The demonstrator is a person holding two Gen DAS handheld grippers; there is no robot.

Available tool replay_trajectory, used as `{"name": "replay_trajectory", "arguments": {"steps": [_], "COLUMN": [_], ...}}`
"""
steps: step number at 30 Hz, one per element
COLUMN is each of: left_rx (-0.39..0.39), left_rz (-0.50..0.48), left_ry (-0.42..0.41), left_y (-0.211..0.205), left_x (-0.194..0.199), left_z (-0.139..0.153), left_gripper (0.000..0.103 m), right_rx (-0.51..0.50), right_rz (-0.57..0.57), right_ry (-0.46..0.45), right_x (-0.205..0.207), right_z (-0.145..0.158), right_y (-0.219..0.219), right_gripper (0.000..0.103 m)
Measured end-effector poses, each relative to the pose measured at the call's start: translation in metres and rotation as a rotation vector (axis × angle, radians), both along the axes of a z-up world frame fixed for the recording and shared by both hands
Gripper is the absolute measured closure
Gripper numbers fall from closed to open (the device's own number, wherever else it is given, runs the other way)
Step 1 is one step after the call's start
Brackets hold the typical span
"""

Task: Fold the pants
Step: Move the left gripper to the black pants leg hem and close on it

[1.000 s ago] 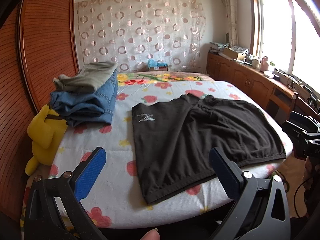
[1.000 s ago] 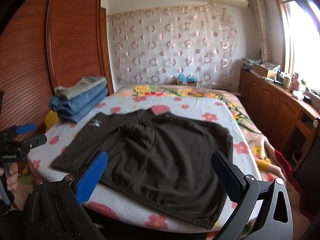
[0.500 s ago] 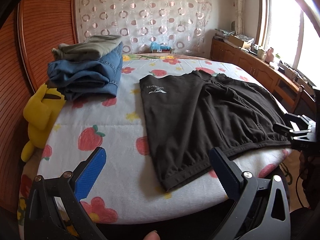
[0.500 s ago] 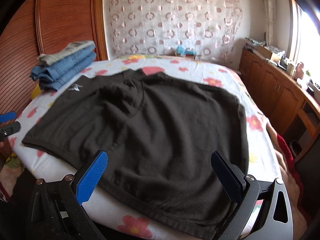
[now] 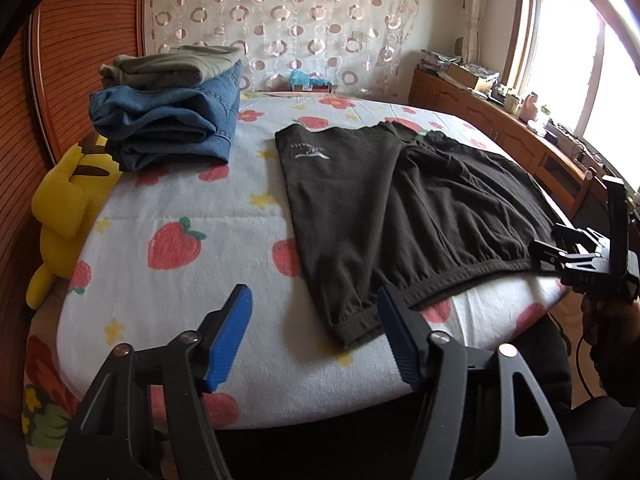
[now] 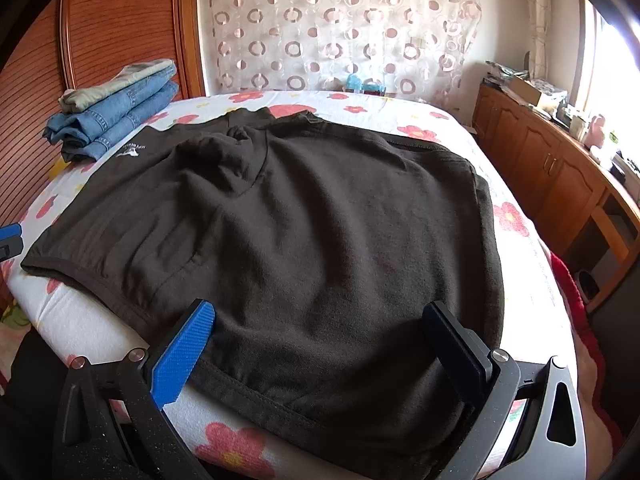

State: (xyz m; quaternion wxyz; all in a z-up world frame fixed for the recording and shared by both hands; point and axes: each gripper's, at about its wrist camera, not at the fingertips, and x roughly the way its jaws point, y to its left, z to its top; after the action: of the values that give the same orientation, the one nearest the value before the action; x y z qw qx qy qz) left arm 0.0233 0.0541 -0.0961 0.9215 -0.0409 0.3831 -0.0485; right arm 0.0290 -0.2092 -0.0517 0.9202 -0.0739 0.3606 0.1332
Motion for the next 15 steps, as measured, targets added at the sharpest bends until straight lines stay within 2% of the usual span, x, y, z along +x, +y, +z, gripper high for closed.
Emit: {"name": "replay_trajectory", "arguments": {"steps": [3,5,8,12,15], "left_rx": [-0.026,-0.035,-0.048,-0.045,-0.030], "left_rz": [-0.027,-0.039,-0.048,-0.043,-0.039], "left_ry": [0.020,0.030,0.040,0.039,0.039], "left_y": [-0.002,-0.004,-0.005,-0.008,-0.010], "left_x": [-0.002,-0.003,-0.004,-0.002,0.000], "left_z": [-0.007,-0.011,-0.016,-0.016,-0.015], "left_gripper": [0.054,0.067,0.072,0.072,0.072], "right_rx": [-0.004,-0.002,0.004,0.012,0.017], "right_rz": [0.008,0.012,0.012,0.011,0.011], "right_ry": [0.007,0.003,-0.008,-0.025,-0.032], "right_x": [-0.002,0.001,0.001,-0.007,0.007], "right_z": [0.004,0.003,0.007,0.003,-0.010], "right_y": [0.003,0.002,-0.002,-0.006,-0.004], "right_gripper": [0.000,0.000,0.000,0.000,0.000]}}
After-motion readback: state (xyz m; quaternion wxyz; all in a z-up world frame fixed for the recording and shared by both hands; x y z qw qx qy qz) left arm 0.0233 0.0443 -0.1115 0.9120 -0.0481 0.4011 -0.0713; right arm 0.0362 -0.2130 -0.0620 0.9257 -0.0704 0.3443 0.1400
